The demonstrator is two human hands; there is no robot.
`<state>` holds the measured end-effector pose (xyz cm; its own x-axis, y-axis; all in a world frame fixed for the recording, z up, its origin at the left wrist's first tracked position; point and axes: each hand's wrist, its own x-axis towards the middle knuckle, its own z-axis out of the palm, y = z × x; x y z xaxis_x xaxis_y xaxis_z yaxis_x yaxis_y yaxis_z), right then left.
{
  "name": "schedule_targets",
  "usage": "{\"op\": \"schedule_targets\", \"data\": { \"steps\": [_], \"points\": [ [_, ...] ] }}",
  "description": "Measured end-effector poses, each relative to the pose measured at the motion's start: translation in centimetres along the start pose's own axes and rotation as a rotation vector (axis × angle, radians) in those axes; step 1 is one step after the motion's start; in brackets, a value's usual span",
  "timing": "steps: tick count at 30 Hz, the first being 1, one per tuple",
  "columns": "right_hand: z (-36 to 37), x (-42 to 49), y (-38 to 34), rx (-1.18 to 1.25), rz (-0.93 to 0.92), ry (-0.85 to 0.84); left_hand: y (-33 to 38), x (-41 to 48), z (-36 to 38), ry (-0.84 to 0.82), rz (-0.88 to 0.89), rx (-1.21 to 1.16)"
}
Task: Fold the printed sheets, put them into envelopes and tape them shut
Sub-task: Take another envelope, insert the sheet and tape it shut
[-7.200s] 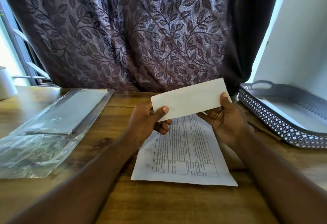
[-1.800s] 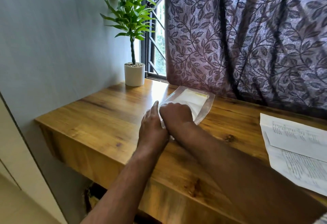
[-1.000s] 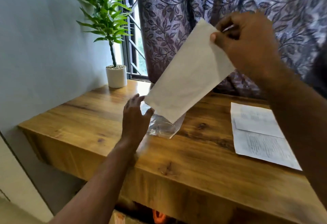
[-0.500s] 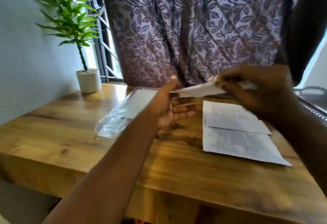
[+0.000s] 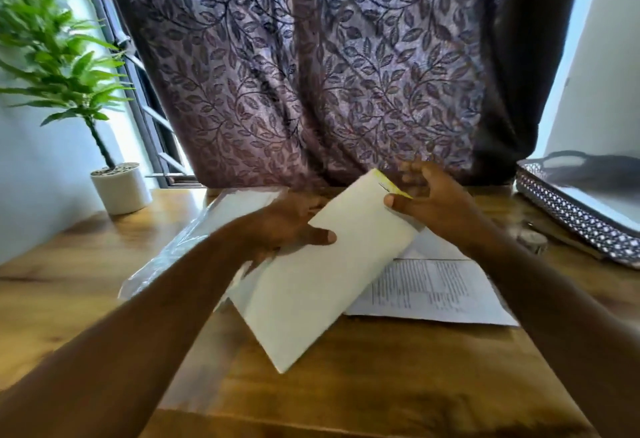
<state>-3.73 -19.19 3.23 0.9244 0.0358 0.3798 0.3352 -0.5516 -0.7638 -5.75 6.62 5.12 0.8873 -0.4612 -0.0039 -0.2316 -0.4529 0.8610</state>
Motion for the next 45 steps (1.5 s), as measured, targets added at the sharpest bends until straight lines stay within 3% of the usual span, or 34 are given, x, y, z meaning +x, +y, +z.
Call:
{"op": "schedule_targets", "data": {
  "steps": [4,8,11,14,19,22,27,31,45],
  "points": [
    [-0.5,0.0,2.4,0.289,0.119,-0.205,0.5,1.5,-0.2,-0.095,-0.019,0.231],
    [-1.6,-0.3,4.2,0.467,0.159,-0.227,-0.6,4.3,-0.2,-0.035,-0.050,0.416],
    [-2.2,0.0,4.9,0.542,0.194,-0.197,-1.5,6.4,0.2,0.060,-0.036,0.454],
    [-2.1,0.3,5.4,0.511,0.220,-0.182,-2.2,8.3,1.9,0.260,0.051,0.521],
    [-1.8,0.5,6.1,0.501,0.247,-0.241,-2.9,10.5,5.8,0.483,0.208,0.338],
    [-1.5,0.5,6.1,0.394,0.241,-0.191,-3.7,10.6,7.0,0.529,0.277,0.308],
    [-0.6,0.6,6.1,-0.202,0.179,0.109,-4.3,10.0,7.7,0.464,0.269,0.389],
    [-0.5,0.2,5.9,-0.297,0.240,0.181,-3.6,9.2,8.1,0.477,0.273,0.435],
    [-0.4,-0.4,4.2,0.371,0.329,0.105,-3.3,8.7,8.0,0.586,0.256,0.509]
  ]
}}
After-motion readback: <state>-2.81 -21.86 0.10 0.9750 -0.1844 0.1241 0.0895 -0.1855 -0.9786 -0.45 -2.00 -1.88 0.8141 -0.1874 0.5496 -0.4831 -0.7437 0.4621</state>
